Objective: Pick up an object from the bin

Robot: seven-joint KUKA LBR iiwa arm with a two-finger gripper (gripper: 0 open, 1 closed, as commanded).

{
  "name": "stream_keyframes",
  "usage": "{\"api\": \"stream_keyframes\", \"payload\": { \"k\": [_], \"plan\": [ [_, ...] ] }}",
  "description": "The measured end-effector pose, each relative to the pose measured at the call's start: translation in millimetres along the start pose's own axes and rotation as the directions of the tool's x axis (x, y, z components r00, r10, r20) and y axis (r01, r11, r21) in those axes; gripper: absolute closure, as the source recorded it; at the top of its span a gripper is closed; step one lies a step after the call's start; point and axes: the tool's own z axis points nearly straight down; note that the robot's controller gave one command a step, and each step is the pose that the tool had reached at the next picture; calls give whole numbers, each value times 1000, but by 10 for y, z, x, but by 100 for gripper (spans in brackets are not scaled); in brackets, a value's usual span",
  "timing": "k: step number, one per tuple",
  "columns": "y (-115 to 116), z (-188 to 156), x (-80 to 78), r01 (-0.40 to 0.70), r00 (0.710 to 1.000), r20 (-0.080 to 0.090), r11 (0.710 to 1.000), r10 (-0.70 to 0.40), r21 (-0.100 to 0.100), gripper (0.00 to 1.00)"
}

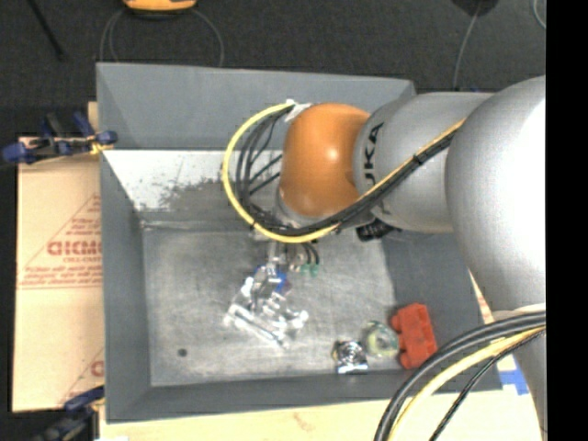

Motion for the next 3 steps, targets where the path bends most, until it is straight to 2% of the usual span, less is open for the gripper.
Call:
{"api": "stream_keyframes", "payload": {
  "k": [1,2,3],
  "plan": [
    [-57,-1,-27,-52,999,13,999,52,-2,0],
    [-321,-152,371,-334,943,7,943,334,1,0],
    [-377,-22,404,-238,971,22,971,238,-9,0]
  ]
}}
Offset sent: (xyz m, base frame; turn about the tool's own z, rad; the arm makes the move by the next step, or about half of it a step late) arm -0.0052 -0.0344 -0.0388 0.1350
